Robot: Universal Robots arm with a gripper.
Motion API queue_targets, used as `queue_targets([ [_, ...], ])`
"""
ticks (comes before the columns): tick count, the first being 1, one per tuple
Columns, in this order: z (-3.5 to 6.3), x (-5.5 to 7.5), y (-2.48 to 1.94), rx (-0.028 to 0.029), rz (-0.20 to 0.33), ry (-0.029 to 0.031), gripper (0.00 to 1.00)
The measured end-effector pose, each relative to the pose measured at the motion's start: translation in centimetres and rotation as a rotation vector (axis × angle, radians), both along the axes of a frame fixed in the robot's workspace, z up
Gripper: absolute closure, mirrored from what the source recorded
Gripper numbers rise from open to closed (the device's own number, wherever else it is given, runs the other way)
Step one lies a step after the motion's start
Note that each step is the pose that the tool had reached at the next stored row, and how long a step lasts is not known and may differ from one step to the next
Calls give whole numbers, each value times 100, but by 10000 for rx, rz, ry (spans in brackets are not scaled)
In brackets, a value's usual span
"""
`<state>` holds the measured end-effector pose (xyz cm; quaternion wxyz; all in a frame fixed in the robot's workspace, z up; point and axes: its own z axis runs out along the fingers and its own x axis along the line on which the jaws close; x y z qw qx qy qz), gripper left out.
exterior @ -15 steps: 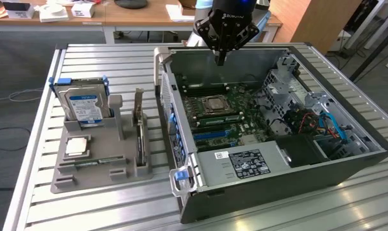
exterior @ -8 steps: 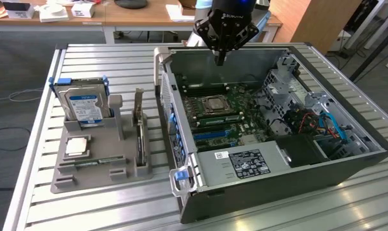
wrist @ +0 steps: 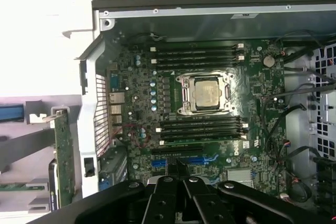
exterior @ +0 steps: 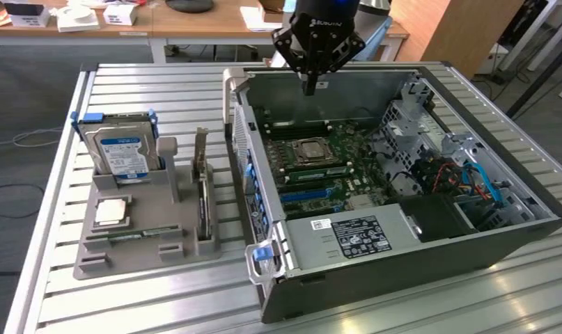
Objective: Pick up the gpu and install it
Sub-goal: 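Reach for the gpu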
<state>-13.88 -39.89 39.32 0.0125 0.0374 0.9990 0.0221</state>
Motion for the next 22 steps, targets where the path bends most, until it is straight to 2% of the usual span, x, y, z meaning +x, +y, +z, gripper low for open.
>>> queue_targets([
  [22, -6, -690, 0, 0, 0, 0, 89],
])
